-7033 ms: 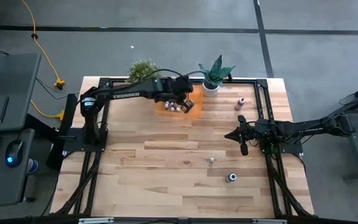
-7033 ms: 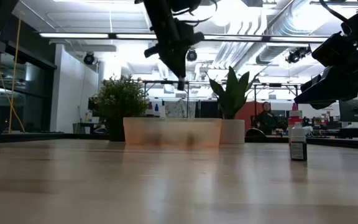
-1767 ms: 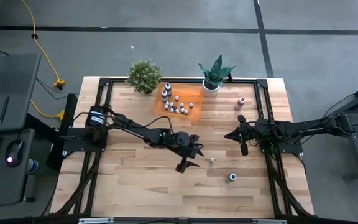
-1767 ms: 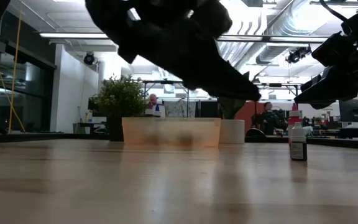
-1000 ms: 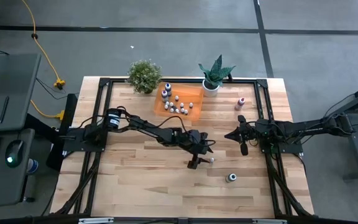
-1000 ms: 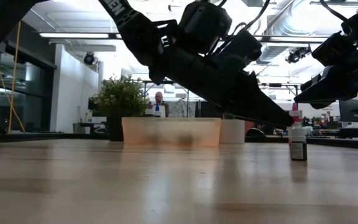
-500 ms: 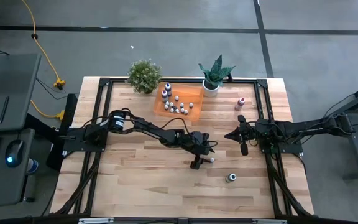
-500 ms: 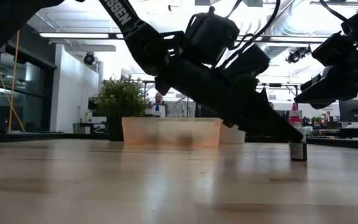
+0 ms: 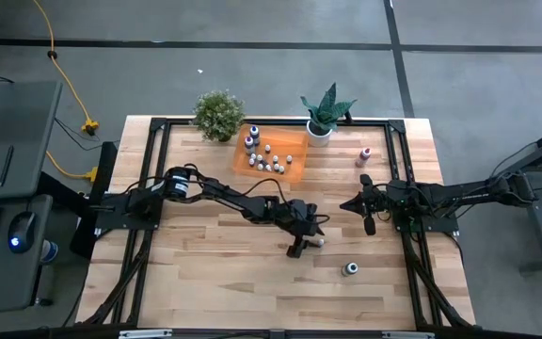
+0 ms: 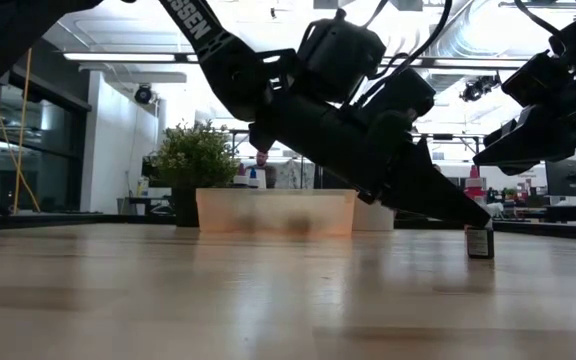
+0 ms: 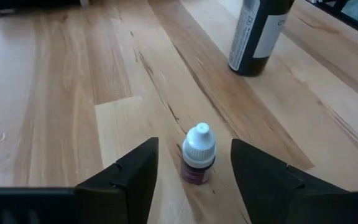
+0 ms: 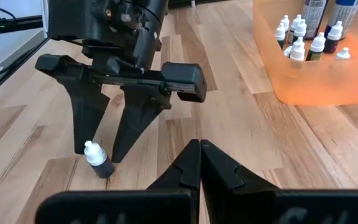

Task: Pick & Place food coloring
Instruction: Put the small violet bottle into the bin

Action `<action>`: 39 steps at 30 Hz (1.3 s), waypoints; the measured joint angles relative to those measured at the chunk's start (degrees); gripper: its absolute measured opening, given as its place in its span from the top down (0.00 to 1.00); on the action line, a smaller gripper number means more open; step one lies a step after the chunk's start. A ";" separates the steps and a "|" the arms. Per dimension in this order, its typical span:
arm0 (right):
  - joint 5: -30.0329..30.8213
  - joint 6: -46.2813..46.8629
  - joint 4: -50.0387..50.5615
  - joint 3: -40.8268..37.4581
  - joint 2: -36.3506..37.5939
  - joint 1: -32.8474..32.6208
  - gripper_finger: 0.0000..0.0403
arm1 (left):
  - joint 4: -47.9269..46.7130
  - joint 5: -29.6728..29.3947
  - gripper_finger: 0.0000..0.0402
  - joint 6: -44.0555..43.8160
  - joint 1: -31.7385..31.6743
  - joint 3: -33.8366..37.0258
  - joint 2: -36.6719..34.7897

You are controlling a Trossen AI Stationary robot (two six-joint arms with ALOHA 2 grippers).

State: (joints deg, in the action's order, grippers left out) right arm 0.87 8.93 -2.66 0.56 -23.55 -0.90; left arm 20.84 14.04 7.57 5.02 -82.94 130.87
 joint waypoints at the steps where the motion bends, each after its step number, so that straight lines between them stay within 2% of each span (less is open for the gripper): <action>1: 0.02 0.00 0.00 0.00 0.00 0.00 1.00 | 0.00 -0.02 0.52 -0.42 0.00 0.00 0.00; 6: -0.01 0.00 0.01 0.02 -0.01 0.00 1.00 | -1.16 -0.03 0.54 -1.86 0.00 -0.53 0.00; 17: -0.01 0.00 0.02 0.00 0.00 0.00 1.00 | -14.80 -0.30 0.54 1.07 -0.05 -8.57 -0.13; 23: 0.01 0.00 0.02 0.00 0.00 0.01 1.00 | -25.02 -3.09 0.54 2.33 0.28 -11.17 -0.13; 32: 0.00 0.00 0.02 0.02 0.00 0.00 1.00 | -29.21 -4.13 0.54 3.04 1.46 -15.56 -0.13; 39: -0.01 0.00 0.02 0.00 0.00 0.01 1.00 | -31.16 -4.17 0.54 2.72 1.40 -16.15 -0.13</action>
State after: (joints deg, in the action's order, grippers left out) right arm 0.86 8.93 -2.63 0.56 -23.55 -0.89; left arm -10.32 9.87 10.28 6.42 -99.09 130.74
